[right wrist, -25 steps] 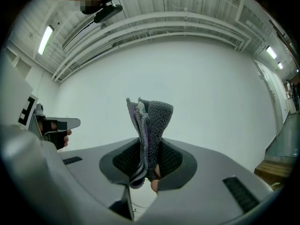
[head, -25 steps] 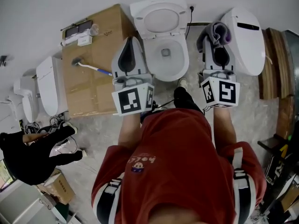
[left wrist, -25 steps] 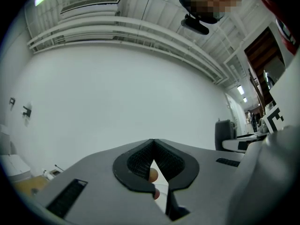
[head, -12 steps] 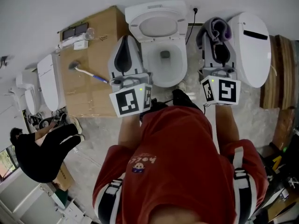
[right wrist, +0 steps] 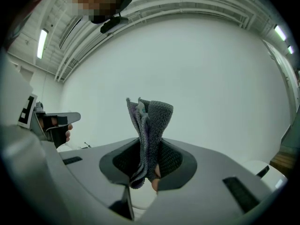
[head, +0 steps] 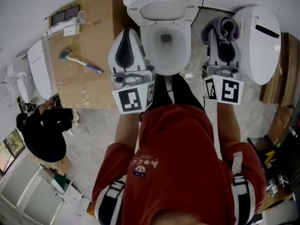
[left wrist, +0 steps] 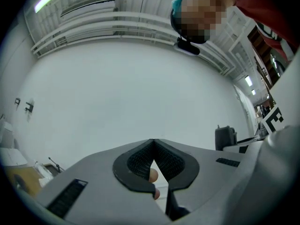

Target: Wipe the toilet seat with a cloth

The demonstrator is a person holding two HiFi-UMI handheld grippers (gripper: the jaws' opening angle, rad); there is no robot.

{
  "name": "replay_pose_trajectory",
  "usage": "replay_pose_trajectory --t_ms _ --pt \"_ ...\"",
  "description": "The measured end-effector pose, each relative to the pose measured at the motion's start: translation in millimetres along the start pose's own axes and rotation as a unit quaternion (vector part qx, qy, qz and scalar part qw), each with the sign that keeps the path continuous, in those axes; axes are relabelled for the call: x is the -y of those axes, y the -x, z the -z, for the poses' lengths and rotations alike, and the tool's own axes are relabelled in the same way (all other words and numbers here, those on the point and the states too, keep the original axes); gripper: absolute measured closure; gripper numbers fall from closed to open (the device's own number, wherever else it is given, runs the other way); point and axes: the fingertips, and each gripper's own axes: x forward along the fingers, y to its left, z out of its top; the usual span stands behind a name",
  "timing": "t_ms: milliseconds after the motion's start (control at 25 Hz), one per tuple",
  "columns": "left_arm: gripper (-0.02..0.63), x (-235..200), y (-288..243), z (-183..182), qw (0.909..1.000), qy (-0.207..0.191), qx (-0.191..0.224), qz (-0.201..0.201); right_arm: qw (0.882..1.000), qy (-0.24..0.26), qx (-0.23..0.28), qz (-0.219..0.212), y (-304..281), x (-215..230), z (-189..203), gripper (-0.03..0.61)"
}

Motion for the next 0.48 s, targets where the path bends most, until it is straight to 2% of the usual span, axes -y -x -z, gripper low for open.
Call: replay_pose_trajectory --t_ms 280,480 --pt "0.601 -14.5 -3.9 101.0 0.9993 0.019 -0.026 0.018 0.999 -0.008 -0.047 0.019 -20.3 -9.9 93.7 0.503" --pt "0.601 -28.7 -2.1 185.7 0.9982 0.023 -0.05 0.025 0.996 -0.003 -0.076 0.036 -35.1 -12.4 179.9 0.503"
